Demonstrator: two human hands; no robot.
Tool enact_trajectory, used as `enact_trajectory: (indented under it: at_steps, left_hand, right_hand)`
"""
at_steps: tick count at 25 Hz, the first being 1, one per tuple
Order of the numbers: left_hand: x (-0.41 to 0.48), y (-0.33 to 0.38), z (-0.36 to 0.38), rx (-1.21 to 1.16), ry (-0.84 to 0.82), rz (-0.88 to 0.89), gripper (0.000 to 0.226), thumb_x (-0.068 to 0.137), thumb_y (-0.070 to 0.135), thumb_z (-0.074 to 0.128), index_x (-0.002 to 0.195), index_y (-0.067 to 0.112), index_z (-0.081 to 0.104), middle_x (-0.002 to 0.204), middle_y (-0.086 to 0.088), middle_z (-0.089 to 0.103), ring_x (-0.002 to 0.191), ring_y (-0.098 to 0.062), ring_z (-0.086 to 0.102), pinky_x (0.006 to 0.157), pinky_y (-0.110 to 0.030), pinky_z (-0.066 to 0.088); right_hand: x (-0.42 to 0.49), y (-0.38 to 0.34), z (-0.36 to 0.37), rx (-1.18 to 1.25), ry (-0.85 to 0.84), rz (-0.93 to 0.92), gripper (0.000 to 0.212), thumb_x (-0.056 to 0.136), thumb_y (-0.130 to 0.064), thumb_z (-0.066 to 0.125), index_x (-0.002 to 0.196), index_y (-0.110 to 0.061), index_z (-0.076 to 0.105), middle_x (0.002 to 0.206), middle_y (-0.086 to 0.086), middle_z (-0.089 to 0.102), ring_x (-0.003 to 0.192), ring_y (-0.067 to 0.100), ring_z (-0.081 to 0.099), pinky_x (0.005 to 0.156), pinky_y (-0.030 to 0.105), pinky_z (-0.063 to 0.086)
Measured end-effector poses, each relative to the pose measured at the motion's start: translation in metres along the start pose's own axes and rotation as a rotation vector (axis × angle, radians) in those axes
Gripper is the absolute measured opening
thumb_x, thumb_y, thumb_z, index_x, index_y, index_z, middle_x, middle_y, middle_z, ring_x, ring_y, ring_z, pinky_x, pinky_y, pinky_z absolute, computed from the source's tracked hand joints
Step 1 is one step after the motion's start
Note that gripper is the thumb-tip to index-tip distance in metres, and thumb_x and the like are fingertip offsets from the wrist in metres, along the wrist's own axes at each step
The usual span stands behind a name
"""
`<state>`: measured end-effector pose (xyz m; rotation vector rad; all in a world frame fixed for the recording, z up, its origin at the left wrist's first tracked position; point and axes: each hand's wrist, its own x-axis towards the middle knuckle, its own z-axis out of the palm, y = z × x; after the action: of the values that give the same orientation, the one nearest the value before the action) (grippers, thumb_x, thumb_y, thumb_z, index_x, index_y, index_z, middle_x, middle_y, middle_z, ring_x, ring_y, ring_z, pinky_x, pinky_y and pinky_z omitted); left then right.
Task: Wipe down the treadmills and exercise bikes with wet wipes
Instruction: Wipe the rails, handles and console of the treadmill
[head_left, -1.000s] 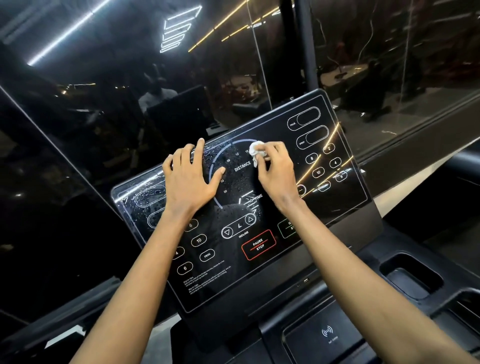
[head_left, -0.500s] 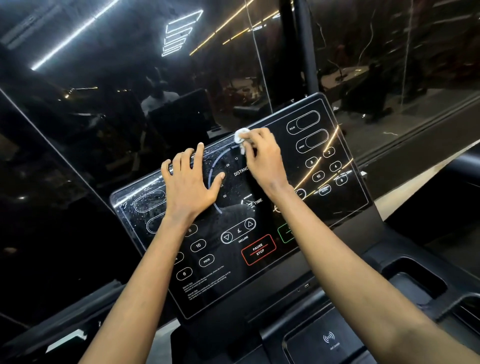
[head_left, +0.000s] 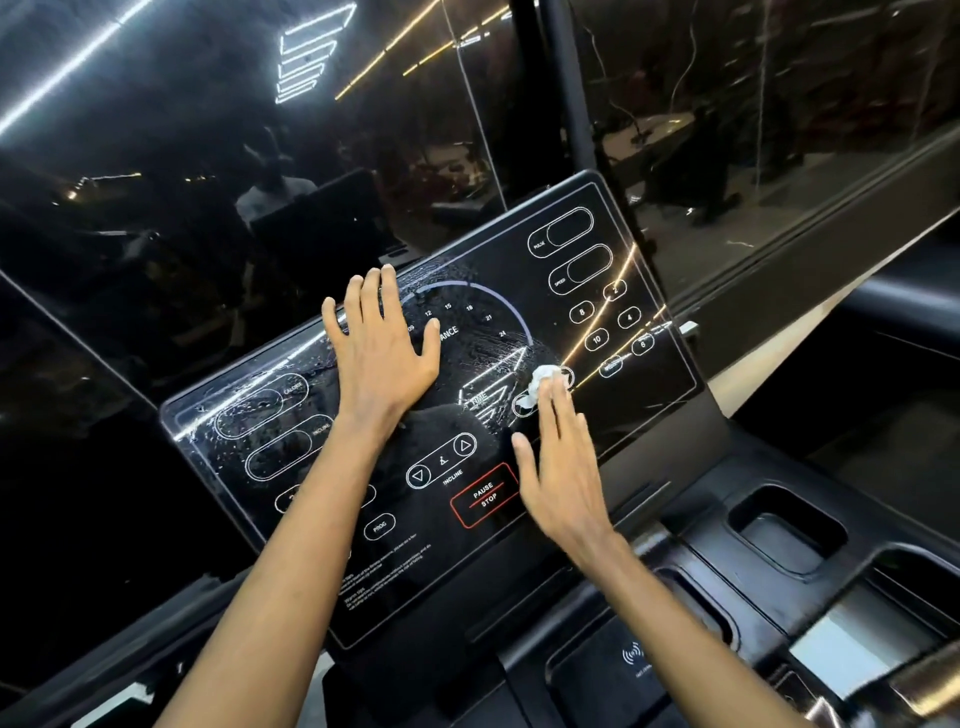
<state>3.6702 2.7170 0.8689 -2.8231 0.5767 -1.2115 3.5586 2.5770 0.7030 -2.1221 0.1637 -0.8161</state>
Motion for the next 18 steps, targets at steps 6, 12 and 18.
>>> enact_trajectory:
  at_steps: [6,12,18]
  left_hand:
    - [0.001,-0.007,-0.001,-0.006,0.036,0.033,0.073,0.098,0.054,0.046,0.155,0.011,0.031,0.152,-0.011,0.041,0.144,-0.027,0.033,0.119,-0.053,0.017]
    - [0.0,-0.014,-0.003,0.011,0.067,0.059,0.071,0.098,0.054,0.048,0.154,0.012,0.033,0.148,-0.01,0.045,0.141,-0.026,0.037,0.119,-0.049,0.02]
    - [0.004,-0.008,-0.002,0.009,0.086,0.032,0.067,0.097,0.052,0.049,0.151,0.013,0.038,0.143,-0.009,0.048,0.135,-0.026,0.041,0.115,-0.048,0.022]
  right_hand:
    - [0.066,-0.038,0.002,-0.085,-0.03,-0.11,0.066,0.107,-0.046,0.026,0.161,-0.017,0.001,0.169,-0.002,-0.01,0.153,0.011,-0.015,0.126,0.046,0.0]
    - [0.134,-0.062,-0.006,-0.163,-0.038,-0.235,0.07,0.105,-0.056,0.016,0.161,-0.017,-0.003,0.168,-0.001,-0.011,0.154,0.014,-0.013,0.125,0.049,-0.004]
    - [0.158,-0.062,-0.01,-0.223,-0.008,-0.242,0.072,0.104,-0.059,0.016,0.161,-0.02,-0.001,0.169,-0.003,-0.007,0.155,0.015,-0.009,0.125,0.051,-0.005]
